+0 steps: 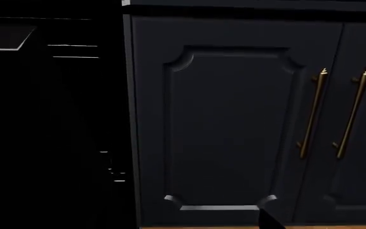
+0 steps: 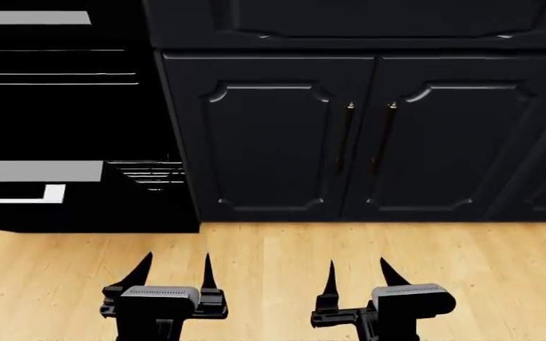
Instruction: Close the dishwasher door
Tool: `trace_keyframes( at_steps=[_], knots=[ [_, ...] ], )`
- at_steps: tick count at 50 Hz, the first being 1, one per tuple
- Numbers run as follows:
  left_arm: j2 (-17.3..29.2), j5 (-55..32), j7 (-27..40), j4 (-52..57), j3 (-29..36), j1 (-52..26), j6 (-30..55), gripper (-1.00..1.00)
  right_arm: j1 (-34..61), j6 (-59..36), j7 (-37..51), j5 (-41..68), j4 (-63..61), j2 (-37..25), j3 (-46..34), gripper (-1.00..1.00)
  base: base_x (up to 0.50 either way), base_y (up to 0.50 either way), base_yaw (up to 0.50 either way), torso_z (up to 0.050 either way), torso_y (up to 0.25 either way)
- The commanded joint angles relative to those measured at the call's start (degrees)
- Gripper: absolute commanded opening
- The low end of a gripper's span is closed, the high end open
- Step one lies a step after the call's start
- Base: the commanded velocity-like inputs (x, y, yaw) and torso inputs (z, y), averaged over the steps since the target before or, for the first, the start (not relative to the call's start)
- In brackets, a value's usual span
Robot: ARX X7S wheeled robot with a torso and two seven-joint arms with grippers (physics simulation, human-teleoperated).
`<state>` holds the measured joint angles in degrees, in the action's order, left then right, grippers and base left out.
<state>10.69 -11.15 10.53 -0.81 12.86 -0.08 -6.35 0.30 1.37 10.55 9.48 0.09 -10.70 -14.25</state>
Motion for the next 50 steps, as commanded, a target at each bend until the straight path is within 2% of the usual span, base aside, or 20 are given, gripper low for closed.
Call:
trace_keyframes(
  at_steps=[1, 50],
  knots=[
    [0.21, -0.24, 0.27, -0.26, 0.37, -0.14, -0.2, 1.0, -0.06, 0.16, 0.32, 0.19, 0.05, -0.24, -0.4, 1.0, 0.0, 0.0, 0.0, -0.05, -0.01],
    [1.24, -1.2, 1.47, -0.39, 1.71, -0.41, -0.56, 1.0, 0.06, 0.25, 1.5, 1.22, -0.25, -1.34, -1.78, 1.0, 0.0, 0.0, 0.0, -0.05, -0.009]
  ],
)
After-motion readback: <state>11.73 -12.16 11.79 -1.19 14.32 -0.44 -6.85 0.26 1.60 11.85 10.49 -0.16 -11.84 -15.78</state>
